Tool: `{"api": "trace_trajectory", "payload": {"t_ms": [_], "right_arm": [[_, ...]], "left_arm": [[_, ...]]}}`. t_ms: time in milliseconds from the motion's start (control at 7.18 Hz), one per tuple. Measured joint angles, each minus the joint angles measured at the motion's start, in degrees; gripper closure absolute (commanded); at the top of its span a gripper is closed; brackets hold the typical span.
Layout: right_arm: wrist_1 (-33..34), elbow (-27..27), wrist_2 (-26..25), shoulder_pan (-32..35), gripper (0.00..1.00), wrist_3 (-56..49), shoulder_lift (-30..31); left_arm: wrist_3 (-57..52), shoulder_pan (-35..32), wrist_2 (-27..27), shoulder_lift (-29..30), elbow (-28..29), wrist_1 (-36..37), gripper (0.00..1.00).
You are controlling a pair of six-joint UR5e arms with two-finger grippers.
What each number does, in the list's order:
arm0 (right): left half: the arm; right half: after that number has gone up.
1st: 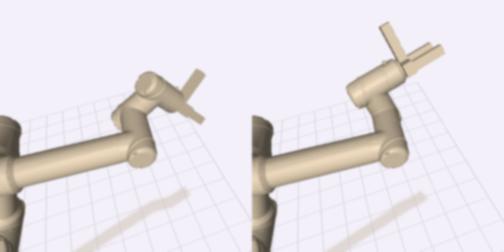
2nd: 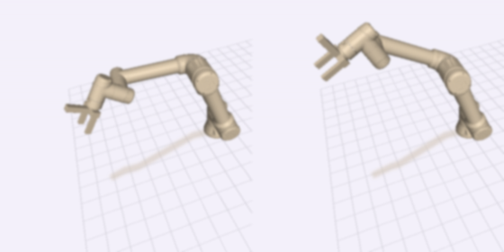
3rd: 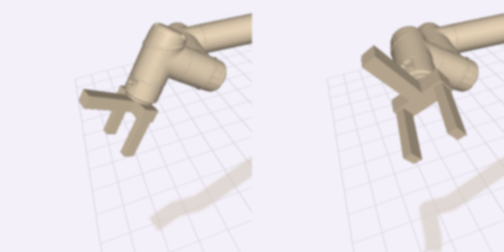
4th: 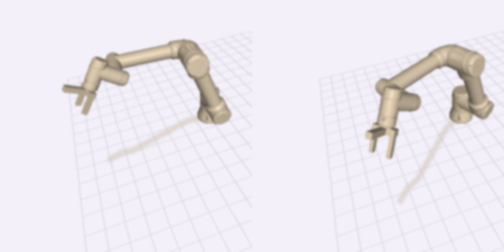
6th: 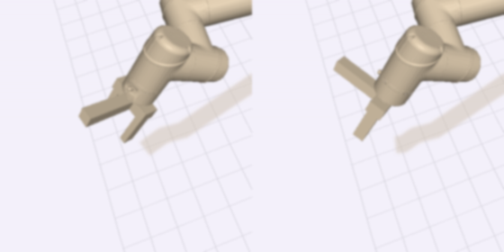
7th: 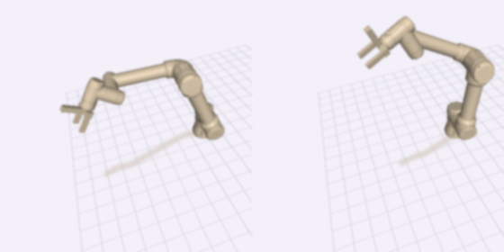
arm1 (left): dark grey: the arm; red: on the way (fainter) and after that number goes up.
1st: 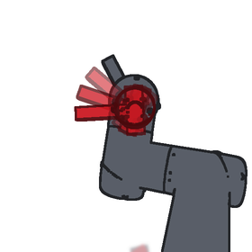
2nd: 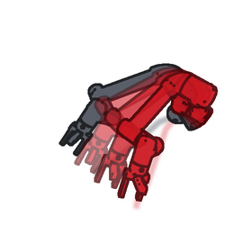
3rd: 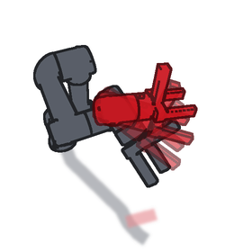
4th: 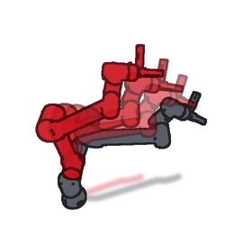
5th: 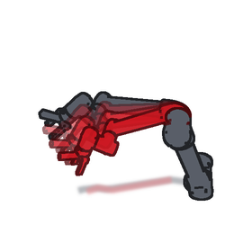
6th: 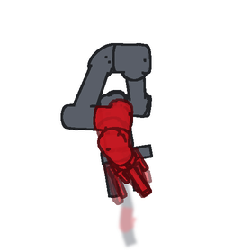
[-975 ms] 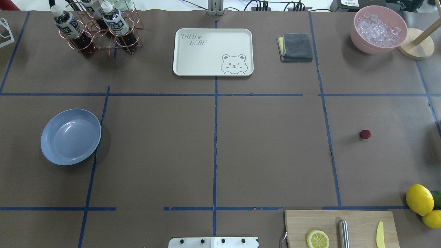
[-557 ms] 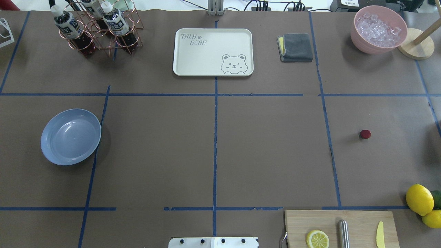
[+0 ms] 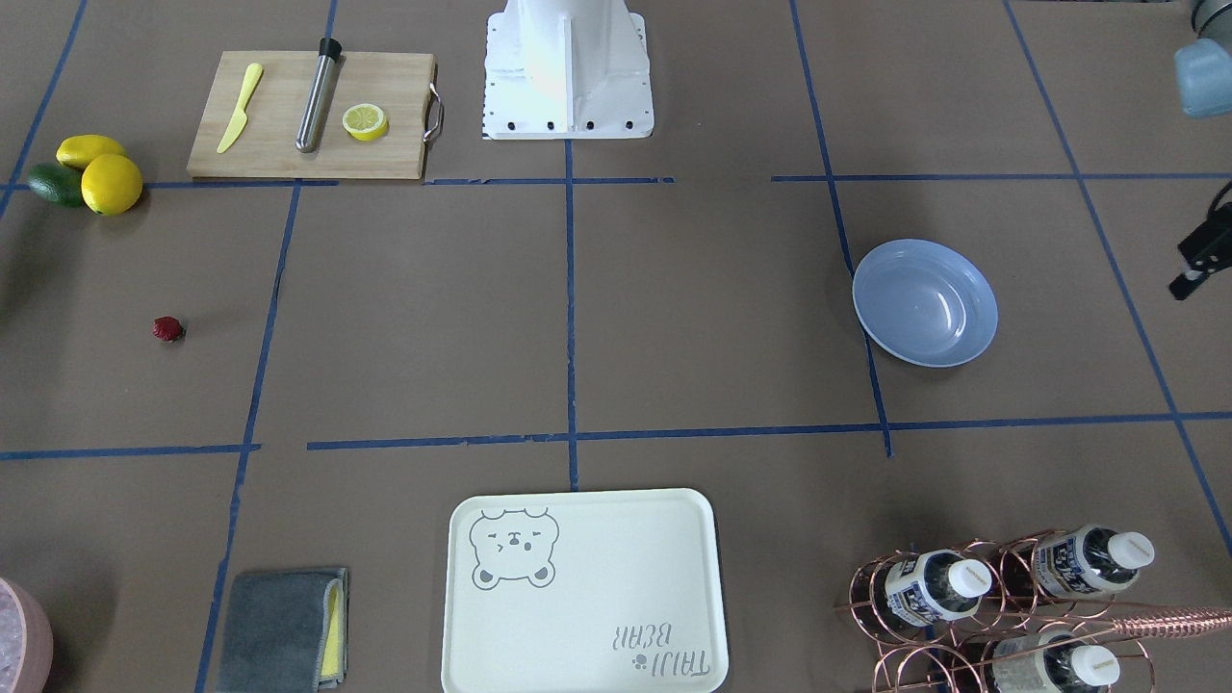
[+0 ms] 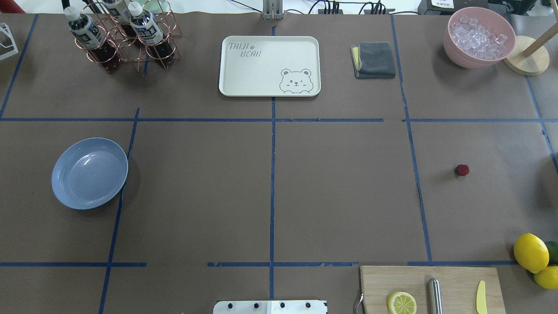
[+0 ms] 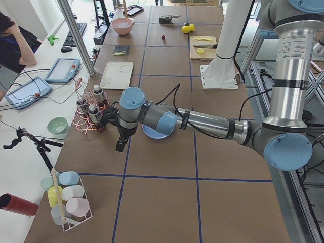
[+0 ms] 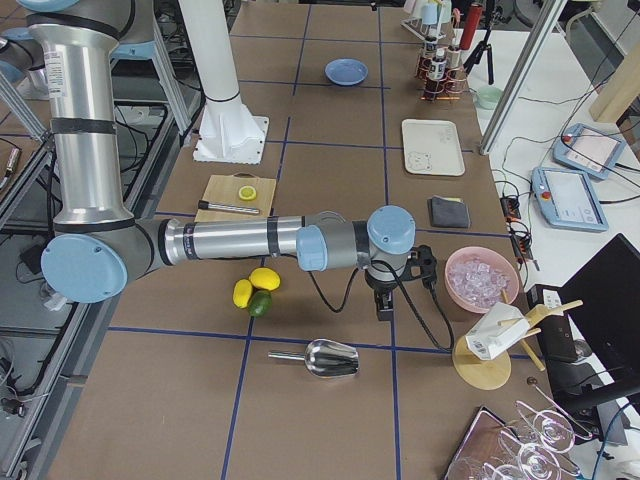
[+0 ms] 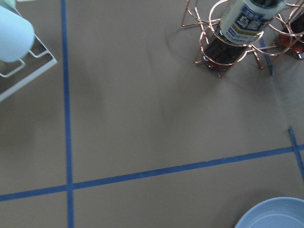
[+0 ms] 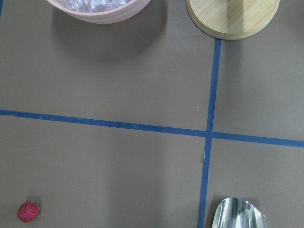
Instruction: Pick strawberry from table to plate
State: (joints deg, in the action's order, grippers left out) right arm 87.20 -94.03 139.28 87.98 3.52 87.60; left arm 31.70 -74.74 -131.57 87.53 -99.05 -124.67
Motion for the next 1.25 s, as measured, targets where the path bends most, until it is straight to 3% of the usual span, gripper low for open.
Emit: {"api": "trace_trajectory", "payload": {"t_ms": [279,418,697,975,1254], "right_arm": [[0.0,-0.2,0.5,-0.1,0.00,1.3,-0.1],[0.0,-0.2,0.7,-0.1,0.00,1.5,-0.1],[-0.1,-0.2,1.0,-0.1,0.00,1.6,-0.2],[0.0,-0.3,1.1,-0.1,0.00,1.6,-0.3],[-0.1,-0.3,1.2,-0.1,0.00,1.7,-0.3]], "left_arm": [[16.1,9.2,4.5,-4.4,2.0,-15.3,0.00],[22.3,14.5,9.5,-5.2,3.0,-18.7,0.00],[28.5,22.3,17.1,-5.5,5.5,-21.8,0.04],[30.1,25.7,19.3,-5.3,6.4,-22.7,0.14],[30.2,27.6,20.5,-5.0,7.1,-22.7,0.69]]}}
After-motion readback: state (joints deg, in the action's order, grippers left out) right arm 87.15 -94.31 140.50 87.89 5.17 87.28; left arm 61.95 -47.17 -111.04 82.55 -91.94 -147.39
